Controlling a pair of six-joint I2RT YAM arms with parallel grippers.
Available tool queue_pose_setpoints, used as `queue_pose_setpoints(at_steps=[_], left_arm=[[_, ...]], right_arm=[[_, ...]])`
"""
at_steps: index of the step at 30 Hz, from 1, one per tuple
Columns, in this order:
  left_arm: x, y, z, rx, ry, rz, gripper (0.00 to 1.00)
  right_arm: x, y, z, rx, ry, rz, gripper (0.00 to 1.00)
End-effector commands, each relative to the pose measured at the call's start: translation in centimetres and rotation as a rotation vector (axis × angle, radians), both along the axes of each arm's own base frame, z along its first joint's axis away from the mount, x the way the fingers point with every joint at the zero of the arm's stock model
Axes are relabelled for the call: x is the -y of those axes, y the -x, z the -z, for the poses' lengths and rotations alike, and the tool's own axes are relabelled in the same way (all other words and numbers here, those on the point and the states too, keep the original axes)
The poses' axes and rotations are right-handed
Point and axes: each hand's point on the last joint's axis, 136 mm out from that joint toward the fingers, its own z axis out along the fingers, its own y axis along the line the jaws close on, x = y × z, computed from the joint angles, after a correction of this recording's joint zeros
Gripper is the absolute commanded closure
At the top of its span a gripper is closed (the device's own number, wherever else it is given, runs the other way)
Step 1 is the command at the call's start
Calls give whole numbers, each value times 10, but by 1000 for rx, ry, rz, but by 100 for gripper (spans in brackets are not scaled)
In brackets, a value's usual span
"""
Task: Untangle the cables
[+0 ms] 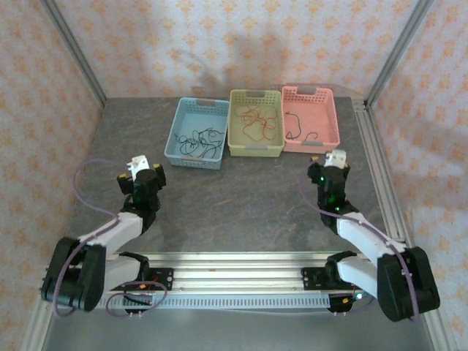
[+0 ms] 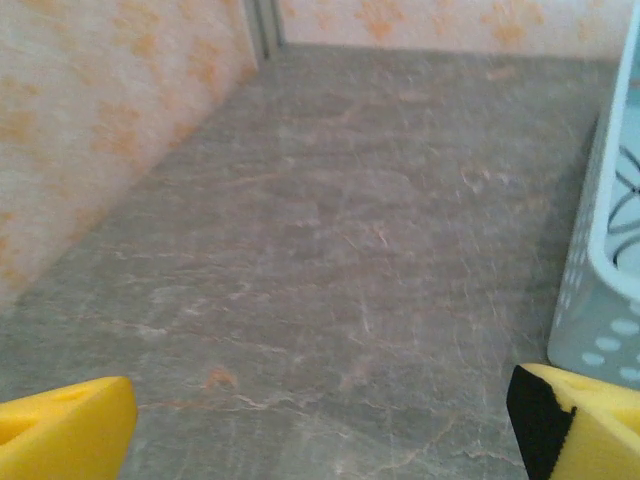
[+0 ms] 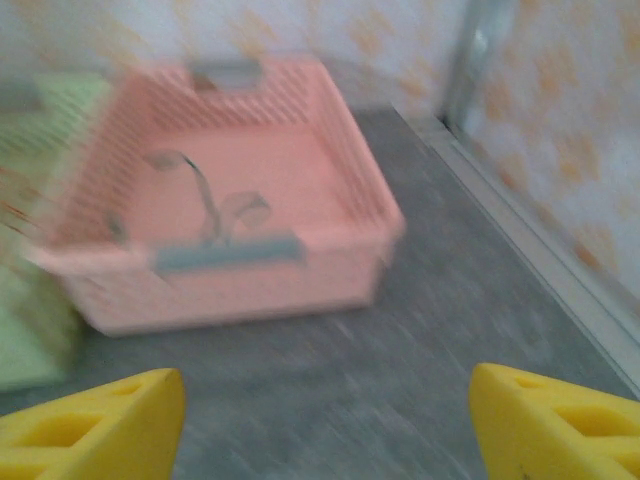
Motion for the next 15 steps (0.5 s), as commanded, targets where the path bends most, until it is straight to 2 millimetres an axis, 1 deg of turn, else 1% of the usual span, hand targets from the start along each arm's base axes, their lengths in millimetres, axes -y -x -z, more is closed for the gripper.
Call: queue_pose_setpoints(at_steps=[1, 2, 5, 7, 8, 9, 10, 11, 12, 13, 14, 15], left_arm=[[8, -32, -16, 89, -21, 74, 4], [11, -39, -11, 70, -4, 103, 4], [17, -50, -1, 20, 15, 165, 5], [21, -53, 2, 7, 14, 188, 6], [22, -53, 5, -4, 17, 194, 5], [25, -54, 8, -8, 16, 209, 6], [32, -56, 11, -13, 16, 252, 5], [37, -58, 16, -15, 16, 290, 0], [40, -58, 20, -17, 25, 312, 0], [37, -58, 25, -3, 36, 308, 0], [32, -59, 24, 10, 37, 280, 0], [30, -60, 26, -20, 56, 276, 0]], right_arm=[[19, -10, -6, 131, -42, 35, 26], [25, -11, 9, 114, -57, 58, 26], [38, -19, 31, 159, -117, 90, 26], [43, -26, 45, 176, -129, 106, 24], [43, -27, 37, 210, -130, 100, 24], [42, -26, 40, 167, -135, 104, 24], [44, -26, 43, 117, -142, 112, 23], [46, -27, 48, 96, -148, 124, 23], [49, -30, 46, 120, -148, 134, 21], [48, -35, 45, 132, -140, 127, 20], [47, -41, 48, 89, -142, 122, 20], [46, -44, 54, 16, -139, 127, 18]])
